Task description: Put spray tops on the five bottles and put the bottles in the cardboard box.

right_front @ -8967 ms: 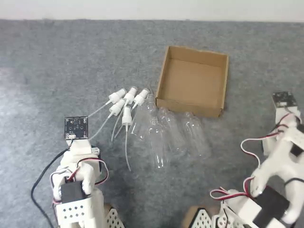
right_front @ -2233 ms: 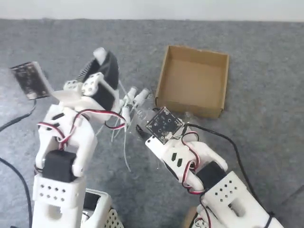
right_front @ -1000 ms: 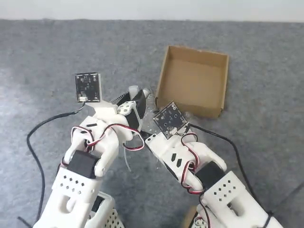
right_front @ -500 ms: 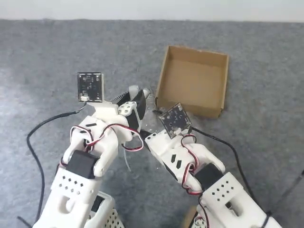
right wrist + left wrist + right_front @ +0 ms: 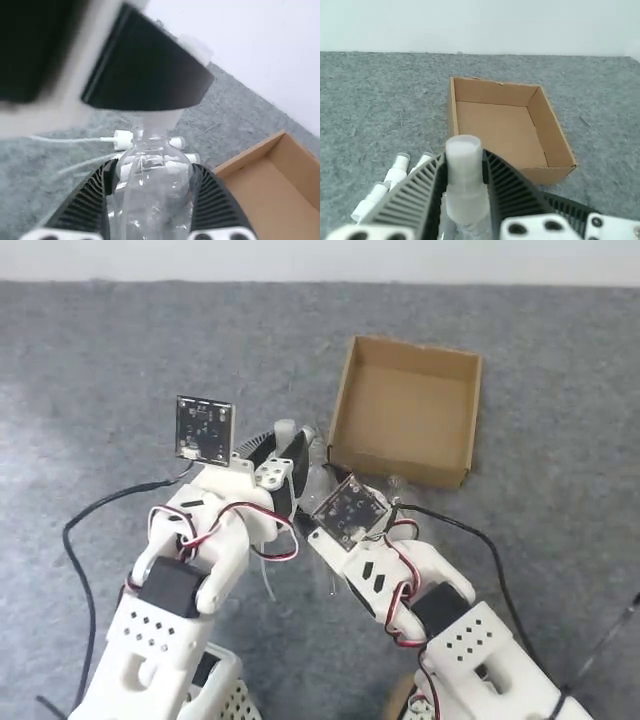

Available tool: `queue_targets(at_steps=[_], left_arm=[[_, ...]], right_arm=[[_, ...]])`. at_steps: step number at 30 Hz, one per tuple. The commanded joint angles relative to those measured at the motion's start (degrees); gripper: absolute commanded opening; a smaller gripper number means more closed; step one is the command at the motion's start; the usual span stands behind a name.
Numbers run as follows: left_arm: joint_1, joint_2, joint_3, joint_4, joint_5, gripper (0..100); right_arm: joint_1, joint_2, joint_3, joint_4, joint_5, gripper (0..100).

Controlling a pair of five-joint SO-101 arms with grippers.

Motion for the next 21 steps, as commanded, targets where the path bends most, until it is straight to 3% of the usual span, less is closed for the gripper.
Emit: queue_targets(at_steps=[1,12,21], left_arm=[[-0.26,-0.09,-0.75,1.49,-1.85,12],[-0.7,-0.18,-0.75,1.58,-1.76,18],[-0.7,-0.18,-4.97,9.76,-6.07,21]], right_arm=[[1.45,-1.98,-0.26,-0.92,1.14,0.6],[0.84,-1.54,2.81,-11.47,-14.51,0.6],[-0.75,-2.07,3.08,-6.2,-1.58,0.6]])
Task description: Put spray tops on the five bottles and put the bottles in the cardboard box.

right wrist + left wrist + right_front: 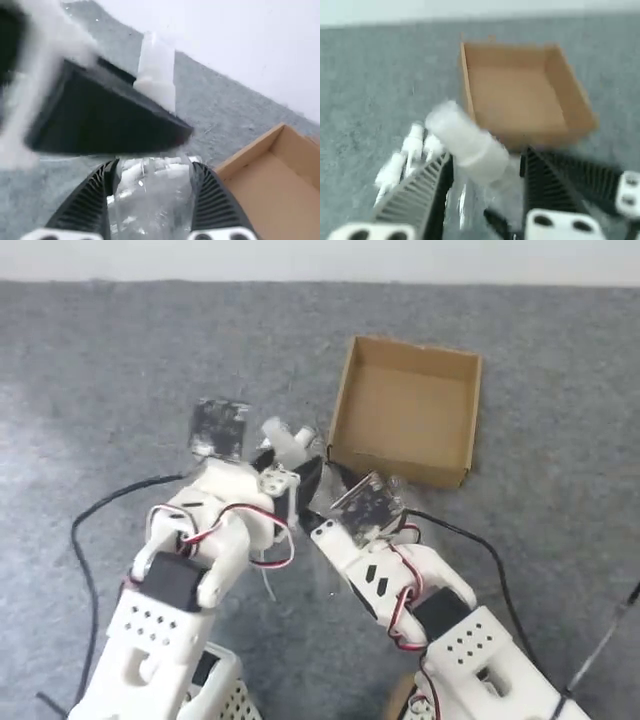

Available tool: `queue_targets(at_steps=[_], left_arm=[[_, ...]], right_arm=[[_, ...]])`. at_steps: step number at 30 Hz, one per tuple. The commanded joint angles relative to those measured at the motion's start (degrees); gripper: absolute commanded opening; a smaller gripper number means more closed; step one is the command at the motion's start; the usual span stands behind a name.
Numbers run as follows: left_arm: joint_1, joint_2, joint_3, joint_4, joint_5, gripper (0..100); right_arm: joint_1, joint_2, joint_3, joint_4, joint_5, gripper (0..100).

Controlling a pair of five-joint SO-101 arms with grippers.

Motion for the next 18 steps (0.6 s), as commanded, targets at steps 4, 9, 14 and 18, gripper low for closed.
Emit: queue_targets(at_steps=[4,9,14,18], left_arm=[[-0.35,-0.88,-3.47,1.85,-1.58,22],[-0.35,-0.97,-3.56,1.85,-1.14,25],[-0.53,-3.34,-5.41,1.76,1.85,27],[-5.19,-9.05,-5.85,0.35,4.84,27]], right_arm=[[-0.84,-1.27,1.41,-7.87,0.53,0.6],[-0.31,-1.1,1.85,-10.86,-2.46,0.6],[-0.22,-1.1,1.85,-10.95,-2.73,0.6],[-0.31,-1.1,1.85,-10.68,-2.73,0.6]])
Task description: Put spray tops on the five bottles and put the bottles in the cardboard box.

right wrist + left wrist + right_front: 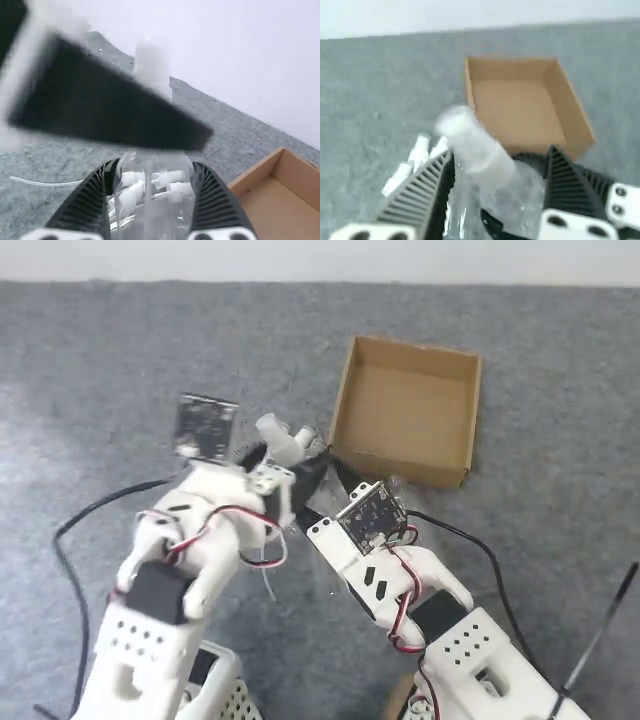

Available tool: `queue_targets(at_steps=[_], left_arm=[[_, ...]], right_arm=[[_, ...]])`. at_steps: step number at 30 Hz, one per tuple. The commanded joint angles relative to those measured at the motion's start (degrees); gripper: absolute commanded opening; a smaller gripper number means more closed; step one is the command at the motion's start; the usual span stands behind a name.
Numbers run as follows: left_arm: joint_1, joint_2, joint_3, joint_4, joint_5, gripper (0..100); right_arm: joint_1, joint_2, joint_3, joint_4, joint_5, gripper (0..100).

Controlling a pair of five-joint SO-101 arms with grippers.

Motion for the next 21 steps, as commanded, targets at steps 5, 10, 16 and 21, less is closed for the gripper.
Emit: queue_targets(at_steps=[5,10,16,21], left_arm=[[-5.54,-11.69,-2.42,-0.44,2.73,27],[-5.27,-19.34,0.04,-0.26,0.0,27],[-8.44,-24.09,0.4,2.29,-2.02,26],[-16.62,-20.31,1.36,2.29,-2.02,26]], right_arm=[[0.84,-1.01,-0.62,-1.63,-0.88,0.6],[0.92,-0.92,-1.41,-1.27,-0.97,0.6],[7.78,-0.84,-5.71,-1.1,-1.05,0.6],[12.88,3.12,-16.88,4.88,-6.24,0.6]])
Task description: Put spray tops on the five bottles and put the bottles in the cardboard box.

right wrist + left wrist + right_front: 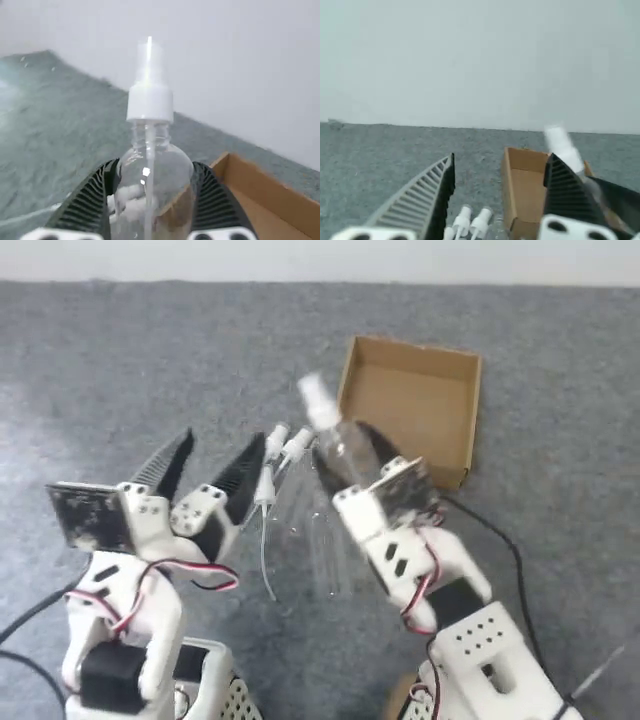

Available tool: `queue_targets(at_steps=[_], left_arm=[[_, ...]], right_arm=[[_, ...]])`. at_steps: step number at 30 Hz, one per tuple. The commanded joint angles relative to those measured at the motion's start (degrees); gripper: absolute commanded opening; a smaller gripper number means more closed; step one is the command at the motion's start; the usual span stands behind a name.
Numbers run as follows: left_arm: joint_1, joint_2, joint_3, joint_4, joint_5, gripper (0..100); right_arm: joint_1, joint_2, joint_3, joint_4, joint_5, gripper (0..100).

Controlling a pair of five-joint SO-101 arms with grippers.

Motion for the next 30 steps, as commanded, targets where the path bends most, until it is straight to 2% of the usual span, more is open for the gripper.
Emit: queue_targets(at_steps=[1,5,9,14,18,22,30], left_arm=[[-4.84,4.31,1.45,-0.53,-0.44,26],[-0.44,10.02,5.05,-5.8,-4.04,26],[7.38,14.33,5.93,-6.33,-7.3,26],[7.82,11.16,6.37,-5.71,-7.38,27],[7.82,6.42,8.4,-5.01,-7.38,27],[8.26,4.57,12.97,-10.02,-7.74,27],[8.88,4.66,15.08,-13.1,-7.82,27]], right_arm=[[3.56,5.32,-15.38,5.67,-6.24,0.6],[3.38,17.27,-28.75,8.57,-7.56,0.6],[3.47,29.05,-41.23,10.42,-7.56,0.6],[2.24,37.85,-52.48,16.92,-9.67,0.6],[-1.1,38.46,-55.74,24.31,-11.78,0.6],[-2.68,35.82,-58.02,31.25,-11.87,0.6],[-4.09,28.35,-58.29,36.97,-12.13,0.6]])
